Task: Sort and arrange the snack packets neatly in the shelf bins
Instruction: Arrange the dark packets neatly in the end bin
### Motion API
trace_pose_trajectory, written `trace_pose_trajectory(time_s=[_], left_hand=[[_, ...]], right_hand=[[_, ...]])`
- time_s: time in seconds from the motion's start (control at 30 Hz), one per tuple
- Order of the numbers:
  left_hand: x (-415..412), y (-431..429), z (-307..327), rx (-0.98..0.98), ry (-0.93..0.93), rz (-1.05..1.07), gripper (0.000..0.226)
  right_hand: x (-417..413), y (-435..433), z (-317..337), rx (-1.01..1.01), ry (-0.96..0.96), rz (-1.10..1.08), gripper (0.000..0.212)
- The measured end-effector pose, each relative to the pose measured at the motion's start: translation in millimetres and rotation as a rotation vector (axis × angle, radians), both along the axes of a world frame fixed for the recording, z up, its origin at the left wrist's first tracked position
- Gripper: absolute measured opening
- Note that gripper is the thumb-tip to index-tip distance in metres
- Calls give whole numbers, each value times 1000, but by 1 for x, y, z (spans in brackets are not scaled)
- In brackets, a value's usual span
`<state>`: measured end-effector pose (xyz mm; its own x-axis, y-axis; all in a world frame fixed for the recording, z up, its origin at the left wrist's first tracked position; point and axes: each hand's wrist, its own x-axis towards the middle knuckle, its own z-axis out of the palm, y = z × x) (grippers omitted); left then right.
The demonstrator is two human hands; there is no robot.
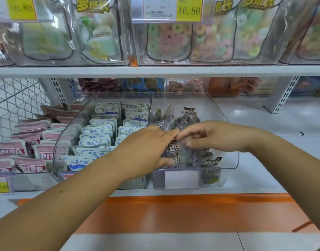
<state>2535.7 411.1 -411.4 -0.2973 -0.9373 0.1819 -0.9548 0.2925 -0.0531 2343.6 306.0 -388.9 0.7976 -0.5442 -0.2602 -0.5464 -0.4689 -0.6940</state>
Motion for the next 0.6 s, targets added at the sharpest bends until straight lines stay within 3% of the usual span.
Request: trace_pose_trajectory(time_s=[0.13, 0.33, 0.47, 0.6], left_hand=[[-1, -14, 2, 13, -7, 0, 60], [-1, -19, 5, 50, -120, -47, 47], [-7, -18, 2, 57, -172, -18, 54], [-5, -21, 0, 61, -187, -14, 58]], right_hand=[[-7, 2, 4, -58, -19, -26, 23], [-26, 9, 24, -297, 263, 33, 23], [-22, 10, 14, -362, 424, 91, 18], [-12, 2, 10, -368, 519, 131, 33]])
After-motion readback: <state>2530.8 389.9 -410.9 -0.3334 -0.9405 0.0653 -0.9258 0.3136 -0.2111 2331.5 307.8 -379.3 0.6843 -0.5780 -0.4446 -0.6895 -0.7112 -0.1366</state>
